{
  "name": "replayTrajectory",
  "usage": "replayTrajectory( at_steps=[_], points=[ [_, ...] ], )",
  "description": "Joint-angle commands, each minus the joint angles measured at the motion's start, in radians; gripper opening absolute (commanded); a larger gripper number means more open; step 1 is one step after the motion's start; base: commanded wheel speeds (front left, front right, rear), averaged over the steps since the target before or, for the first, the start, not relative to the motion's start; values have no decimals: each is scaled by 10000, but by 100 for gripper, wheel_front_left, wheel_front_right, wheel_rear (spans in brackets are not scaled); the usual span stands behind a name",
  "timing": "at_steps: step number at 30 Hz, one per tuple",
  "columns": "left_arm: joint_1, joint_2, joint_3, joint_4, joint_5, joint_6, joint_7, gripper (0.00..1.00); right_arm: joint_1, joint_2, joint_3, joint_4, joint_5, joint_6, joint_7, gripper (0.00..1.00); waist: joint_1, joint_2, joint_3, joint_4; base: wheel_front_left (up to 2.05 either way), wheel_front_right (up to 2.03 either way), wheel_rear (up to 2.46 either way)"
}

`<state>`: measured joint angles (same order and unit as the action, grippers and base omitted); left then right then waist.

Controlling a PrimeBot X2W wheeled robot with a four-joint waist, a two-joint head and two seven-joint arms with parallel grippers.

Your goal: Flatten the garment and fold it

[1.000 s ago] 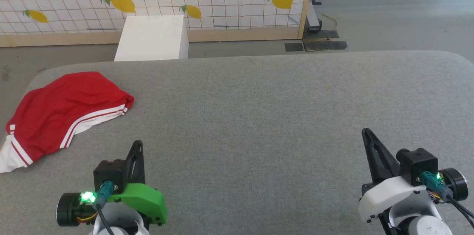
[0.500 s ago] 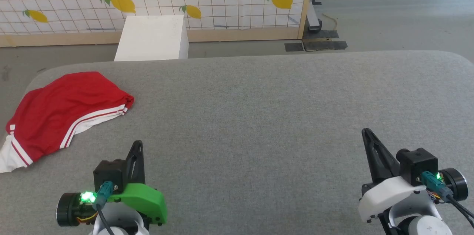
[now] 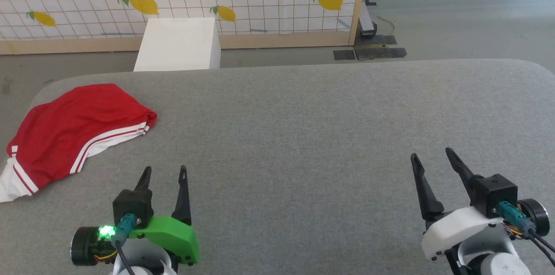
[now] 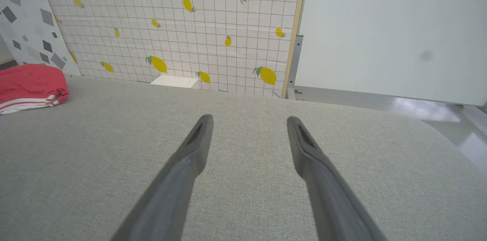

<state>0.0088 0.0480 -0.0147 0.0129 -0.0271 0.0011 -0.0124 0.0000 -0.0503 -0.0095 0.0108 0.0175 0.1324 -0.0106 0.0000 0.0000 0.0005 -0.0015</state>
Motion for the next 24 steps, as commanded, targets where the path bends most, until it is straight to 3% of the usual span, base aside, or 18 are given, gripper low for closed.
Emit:
replayTrajectory(
  at_steps=[1, 13, 24],
  points=[
    [-41, 2, -57, 70, -53, 19, -117, 100, 123, 2, -57, 59, 151, -1, -125, 100, 0, 0, 3, 3, 0, 0, 0],
    [-86, 18, -108, 210, -197, 118, -404, 100, 206, 2, -97, 227, 347, -3, -412, 100, 0, 0, -13, 331, 0, 0, 0],
    [-37, 32, -109, 278, -304, 162, -632, 100, 290, 2, -49, 362, 555, -5, -641, 100, 0, 0, 16, 1095, 0, 0, 0]
  ],
)
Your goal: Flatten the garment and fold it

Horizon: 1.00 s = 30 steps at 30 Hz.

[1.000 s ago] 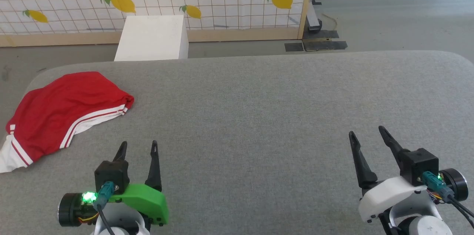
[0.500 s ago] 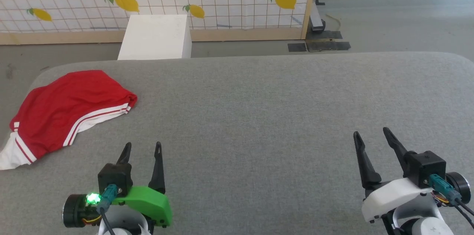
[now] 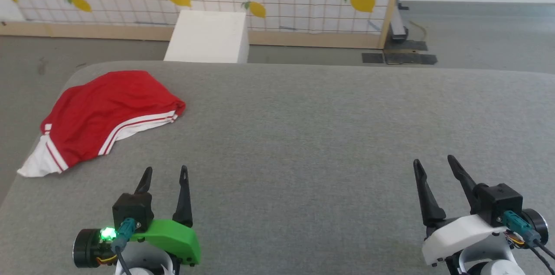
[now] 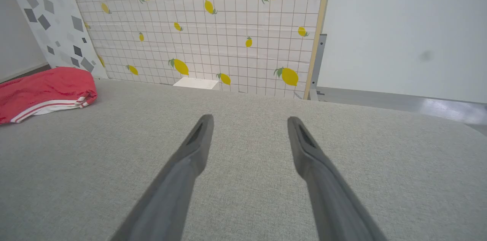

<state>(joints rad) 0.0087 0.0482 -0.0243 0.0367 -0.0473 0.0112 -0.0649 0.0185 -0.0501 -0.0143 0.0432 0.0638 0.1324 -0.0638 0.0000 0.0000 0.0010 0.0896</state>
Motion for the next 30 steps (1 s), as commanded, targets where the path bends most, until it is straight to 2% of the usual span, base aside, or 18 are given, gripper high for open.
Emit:
replayTrajectory(
  at_steps=[1, 19, 30],
  points=[
    [-33, 30, -15, 46, -111, 63, -125, 100, 113, 0, 7, 47, 104, -5, -129, 100, 0, 0, 15, 254, 0, 0, 0],
    [136, 62, 51, 151, -251, 142, -498, 100, 323, 0, 239, 365, 480, -7, -504, 100, 0, 0, -218, 1810, 0, 0, 0],
    [291, 74, 119, 153, -324, 199, -721, 100, 379, 0, 524, 602, 750, -9, -727, 100, 0, 0, -296, 2426, 0, 0, 0]
  ],
)
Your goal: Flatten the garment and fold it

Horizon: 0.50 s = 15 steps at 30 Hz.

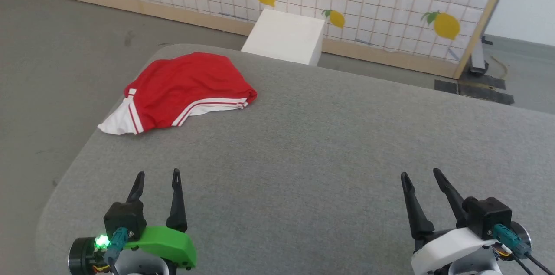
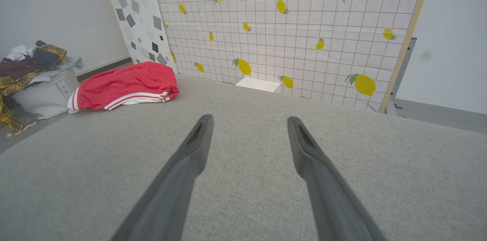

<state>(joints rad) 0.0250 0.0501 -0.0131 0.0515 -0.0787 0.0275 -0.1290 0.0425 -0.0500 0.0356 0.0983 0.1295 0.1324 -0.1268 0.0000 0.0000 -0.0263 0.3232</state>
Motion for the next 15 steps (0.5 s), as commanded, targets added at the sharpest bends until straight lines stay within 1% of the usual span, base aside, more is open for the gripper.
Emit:
replayTrajectory(
  at_steps=[1, 15],
  points=[
    [139, 53, 6, 1, -18, 46, -104, 100, 143, -2, 50, 75, 120, -9, -119, 100, 0, 0, -28, 140, 0, 0, 0],
    [161, 65, -19, 170, -102, 33, -391, 100, 133, -2, 271, 311, 282, -11, -408, 100, 0, 0, -102, 704, 0, 0, 0]
  ],
)
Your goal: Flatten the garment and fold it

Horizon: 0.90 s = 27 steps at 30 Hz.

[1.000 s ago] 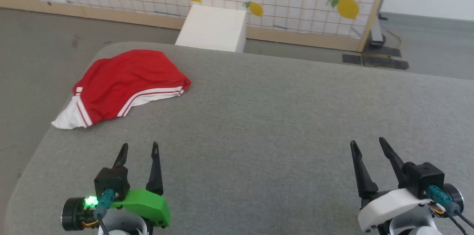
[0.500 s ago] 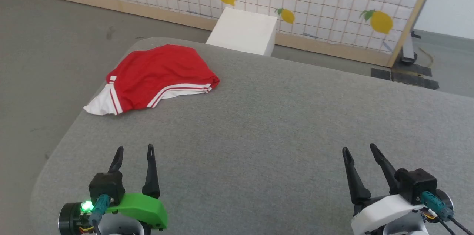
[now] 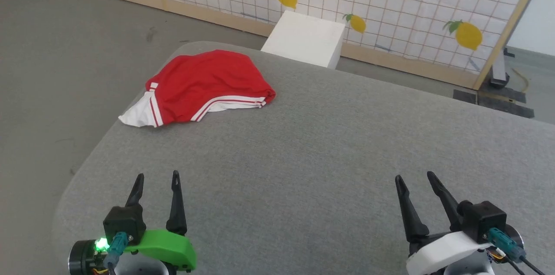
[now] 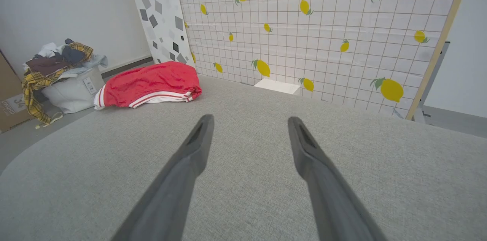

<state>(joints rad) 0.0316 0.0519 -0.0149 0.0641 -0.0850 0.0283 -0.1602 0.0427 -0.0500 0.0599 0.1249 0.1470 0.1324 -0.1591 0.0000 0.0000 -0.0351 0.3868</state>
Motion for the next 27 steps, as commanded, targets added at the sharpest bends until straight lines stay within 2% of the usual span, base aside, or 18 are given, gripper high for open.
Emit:
replayTrajectory(
  at_steps=[1, 27],
  points=[
    [98, 50, 0, 57, -43, 23, -97, 100, 139, -2, 35, 58, 120, -11, -104, 100, 0, 0, -19, 110, 0, 0, 0],
    [121, 44, -87, 453, -269, 47, -720, 100, 319, -2, 77, 559, 616, -15, -728, 100, 0, 0, 19, 1360, 0, 0, 0]
  ],
)
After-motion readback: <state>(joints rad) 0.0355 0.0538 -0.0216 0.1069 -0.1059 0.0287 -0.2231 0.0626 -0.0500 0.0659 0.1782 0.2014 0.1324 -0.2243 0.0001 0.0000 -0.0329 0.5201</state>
